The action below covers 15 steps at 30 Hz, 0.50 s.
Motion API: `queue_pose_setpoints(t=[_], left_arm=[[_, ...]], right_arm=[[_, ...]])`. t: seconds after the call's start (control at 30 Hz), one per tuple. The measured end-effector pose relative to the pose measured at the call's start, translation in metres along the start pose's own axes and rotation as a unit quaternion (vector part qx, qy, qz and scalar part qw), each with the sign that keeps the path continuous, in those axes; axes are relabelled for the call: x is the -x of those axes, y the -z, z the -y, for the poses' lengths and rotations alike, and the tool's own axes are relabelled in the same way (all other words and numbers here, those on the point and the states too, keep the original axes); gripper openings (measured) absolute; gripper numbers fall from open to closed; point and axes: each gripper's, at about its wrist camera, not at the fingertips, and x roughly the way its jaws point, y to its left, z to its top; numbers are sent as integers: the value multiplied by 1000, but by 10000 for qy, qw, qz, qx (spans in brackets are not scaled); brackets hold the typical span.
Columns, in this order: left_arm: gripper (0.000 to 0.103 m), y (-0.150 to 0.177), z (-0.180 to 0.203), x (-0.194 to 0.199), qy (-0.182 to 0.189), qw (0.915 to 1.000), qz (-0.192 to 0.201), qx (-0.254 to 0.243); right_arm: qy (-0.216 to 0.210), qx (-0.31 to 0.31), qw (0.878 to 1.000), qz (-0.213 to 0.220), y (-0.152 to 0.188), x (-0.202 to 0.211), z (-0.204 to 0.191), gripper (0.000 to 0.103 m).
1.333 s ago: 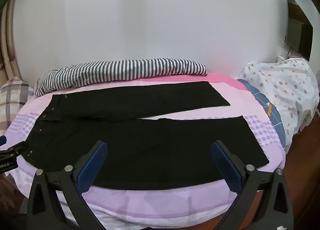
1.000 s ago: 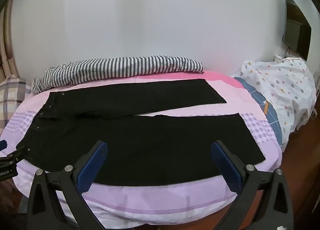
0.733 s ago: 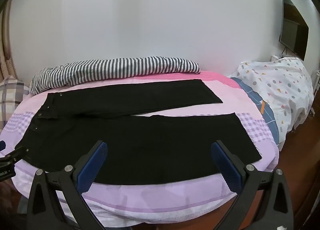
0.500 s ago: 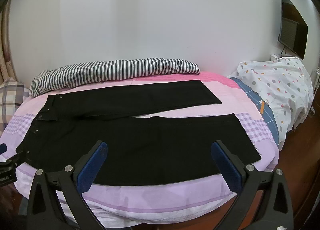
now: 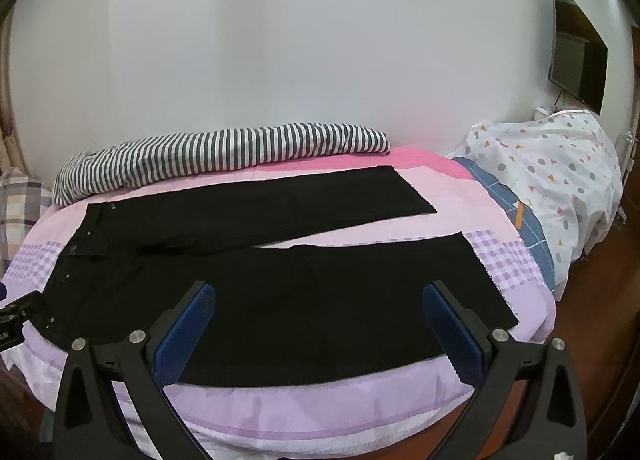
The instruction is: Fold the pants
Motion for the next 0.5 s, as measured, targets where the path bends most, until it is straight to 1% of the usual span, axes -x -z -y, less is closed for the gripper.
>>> queue_pose_setpoints(t=[0.07, 0.3, 0.5], left_arm=[[97, -1, 2, 0, -47, 10000, 36, -29], [97, -4, 8, -3, 20, 10000, -16, -54], [97, -9, 8, -1, 18, 9999, 96, 53]], right_arm=[[20, 33, 10000, 33, -1, -1, 0, 103], [39, 35, 9999, 140, -8, -1, 2, 103], [53, 65, 9995, 309, -12, 1, 4, 103]])
